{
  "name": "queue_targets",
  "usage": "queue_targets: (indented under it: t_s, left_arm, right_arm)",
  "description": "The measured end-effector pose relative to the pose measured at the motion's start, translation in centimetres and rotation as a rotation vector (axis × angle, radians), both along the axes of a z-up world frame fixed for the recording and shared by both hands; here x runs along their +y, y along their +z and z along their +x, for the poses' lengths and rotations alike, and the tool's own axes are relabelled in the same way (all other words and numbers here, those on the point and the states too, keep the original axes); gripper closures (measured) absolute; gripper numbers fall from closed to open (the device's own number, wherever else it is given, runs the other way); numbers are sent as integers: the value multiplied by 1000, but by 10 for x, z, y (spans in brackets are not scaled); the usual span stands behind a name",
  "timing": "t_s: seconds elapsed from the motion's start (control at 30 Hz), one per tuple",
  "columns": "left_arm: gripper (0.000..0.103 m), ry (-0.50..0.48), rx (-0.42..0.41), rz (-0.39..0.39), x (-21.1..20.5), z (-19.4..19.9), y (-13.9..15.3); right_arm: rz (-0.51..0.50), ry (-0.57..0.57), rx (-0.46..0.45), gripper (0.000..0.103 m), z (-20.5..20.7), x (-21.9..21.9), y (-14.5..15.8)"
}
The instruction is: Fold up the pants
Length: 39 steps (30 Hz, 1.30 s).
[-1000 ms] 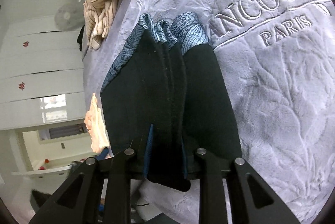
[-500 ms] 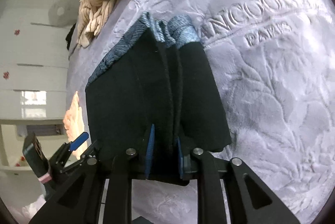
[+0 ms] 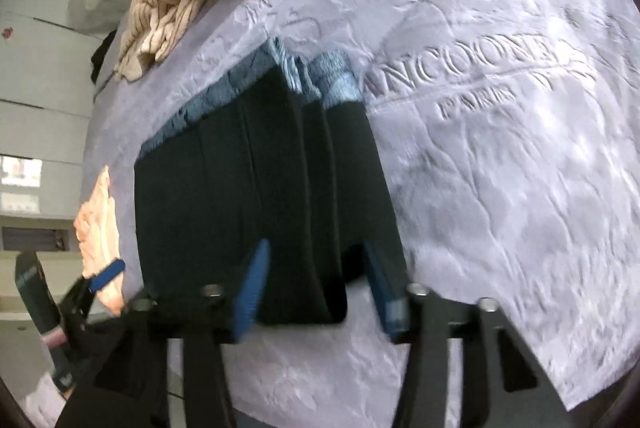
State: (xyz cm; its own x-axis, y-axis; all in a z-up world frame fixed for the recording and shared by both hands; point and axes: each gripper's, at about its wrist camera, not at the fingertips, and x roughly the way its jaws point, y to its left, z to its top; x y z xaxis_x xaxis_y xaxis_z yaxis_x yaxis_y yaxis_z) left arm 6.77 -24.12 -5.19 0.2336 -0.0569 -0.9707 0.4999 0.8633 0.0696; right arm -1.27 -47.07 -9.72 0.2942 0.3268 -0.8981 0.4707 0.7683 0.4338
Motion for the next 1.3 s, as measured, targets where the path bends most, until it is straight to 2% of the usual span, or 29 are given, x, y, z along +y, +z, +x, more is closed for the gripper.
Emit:
queue_targets:
  t_s: [0.3, 0.33, 0.37, 0.73, 1.3]
  left_arm:
    - [14, 29, 43, -28, 6, 3, -3]
    - [9, 26, 47, -31, 6, 4, -3]
    - [0, 23, 53, -31, 6, 4, -4]
    - [0, 34, 75, -34, 5, 9, -7]
    - [0, 75, 117, -44, 6, 29, -18]
  right_arm:
    - [22, -51, 46, 39, -32, 10, 0]
    - [23, -55, 49, 39, -33, 12, 0]
    - [25, -61, 52, 39, -34, 13, -1]
    - [-13, -47, 33, 24, -27, 16, 11]
    - [-8, -21, 55, 22, -15, 12, 4]
